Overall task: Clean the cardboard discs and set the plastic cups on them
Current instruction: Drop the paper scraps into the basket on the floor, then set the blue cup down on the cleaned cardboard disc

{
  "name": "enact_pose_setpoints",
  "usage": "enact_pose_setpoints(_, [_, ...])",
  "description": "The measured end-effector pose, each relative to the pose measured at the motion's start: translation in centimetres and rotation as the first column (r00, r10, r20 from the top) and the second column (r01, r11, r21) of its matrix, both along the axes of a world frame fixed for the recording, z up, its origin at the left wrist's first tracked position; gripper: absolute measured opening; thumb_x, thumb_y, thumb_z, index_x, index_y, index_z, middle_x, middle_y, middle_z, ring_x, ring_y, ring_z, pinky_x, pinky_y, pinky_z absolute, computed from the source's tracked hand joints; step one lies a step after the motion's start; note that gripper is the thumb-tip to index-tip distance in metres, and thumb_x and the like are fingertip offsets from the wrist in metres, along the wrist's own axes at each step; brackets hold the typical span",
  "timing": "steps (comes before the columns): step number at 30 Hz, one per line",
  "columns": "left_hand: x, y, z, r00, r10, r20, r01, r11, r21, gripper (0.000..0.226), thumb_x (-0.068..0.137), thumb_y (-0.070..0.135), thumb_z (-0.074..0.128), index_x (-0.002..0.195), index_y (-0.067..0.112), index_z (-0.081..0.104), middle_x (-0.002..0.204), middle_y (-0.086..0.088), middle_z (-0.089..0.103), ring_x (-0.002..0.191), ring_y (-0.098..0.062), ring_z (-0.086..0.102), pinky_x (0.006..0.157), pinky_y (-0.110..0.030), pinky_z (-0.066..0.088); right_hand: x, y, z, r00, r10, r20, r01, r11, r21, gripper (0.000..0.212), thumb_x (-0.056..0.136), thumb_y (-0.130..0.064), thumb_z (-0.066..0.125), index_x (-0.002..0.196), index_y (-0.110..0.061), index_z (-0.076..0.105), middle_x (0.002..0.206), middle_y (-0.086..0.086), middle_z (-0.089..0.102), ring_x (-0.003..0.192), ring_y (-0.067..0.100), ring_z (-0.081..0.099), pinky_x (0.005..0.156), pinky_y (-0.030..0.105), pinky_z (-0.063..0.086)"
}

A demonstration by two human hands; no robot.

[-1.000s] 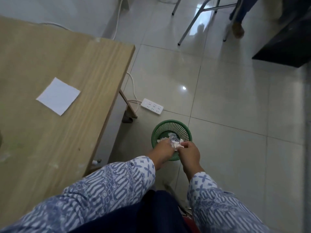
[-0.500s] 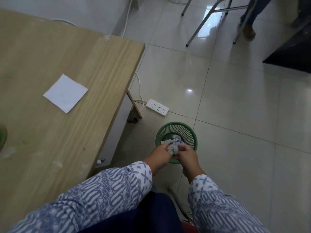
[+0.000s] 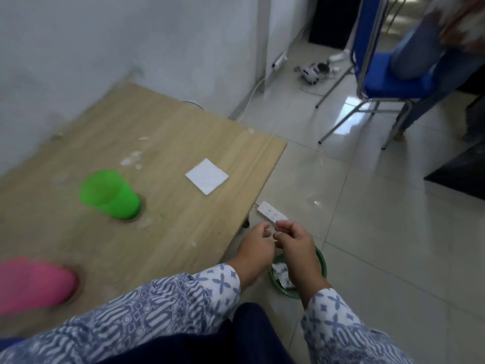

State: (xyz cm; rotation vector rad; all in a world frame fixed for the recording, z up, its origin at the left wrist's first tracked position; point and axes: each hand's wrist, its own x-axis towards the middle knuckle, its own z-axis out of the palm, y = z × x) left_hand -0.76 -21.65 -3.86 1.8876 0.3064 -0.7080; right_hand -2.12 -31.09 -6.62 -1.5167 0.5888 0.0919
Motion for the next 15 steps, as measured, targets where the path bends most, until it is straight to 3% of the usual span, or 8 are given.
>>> enact_pose_setpoints(4, [-1.4, 4.7, 4.2, 0.982, 0.121, 0.147, -0.116, 0.992, -0.045, 0.043, 0.092, 0.009, 0.047, 0.133, 0.018, 0.046, 0.129, -0.001, 0.055, 0.118, -0.015, 0.052, 0.097, -0.025, 0.041, -1.0, 5.0, 4.9, 0.990, 0.074, 0.117, -0.078, 0.997, 0.024, 0.029, 0.081, 0.005, 0.055, 0.084, -0.022, 0.067, 0.087, 0.008, 0.070, 0.087, 0.025, 0.066, 0.078, 0.039, 0.054])
enact_pose_setpoints(7, [-3.4, 8.8, 7.0, 0.946, 0.227, 0.233, -0.220, 0.974, -0.056, 0.037, 0.090, 0.010, 0.048, 0.126, 0.019, 0.053, 0.122, 0.003, 0.057, 0.109, -0.012, 0.054, 0.087, -0.021, 0.042, -2.2, 9.1, 8.2, 0.965, 0.170, 0.201, -0.175, 0.985, 0.007, 0.026, 0.081, 0.005, 0.054, 0.085, -0.017, 0.067, 0.084, 0.008, 0.070, 0.084, 0.025, 0.066, 0.074, 0.036, 0.054])
enact_pose_setpoints(15, [-10.9, 19.5, 14.4, 0.734, 0.449, 0.509, -0.451, 0.883, -0.128, 0.033, 0.086, 0.003, 0.051, 0.113, 0.021, 0.058, 0.108, 0.003, 0.064, 0.097, -0.010, 0.061, 0.085, -0.024, 0.047, -6.2, 20.2, 15.5, 0.792, 0.422, 0.440, -0.425, 0.900, -0.099, 0.034, 0.080, 0.008, 0.055, 0.077, -0.023, 0.069, 0.078, 0.001, 0.072, 0.080, 0.021, 0.066, 0.075, 0.034, 0.053])
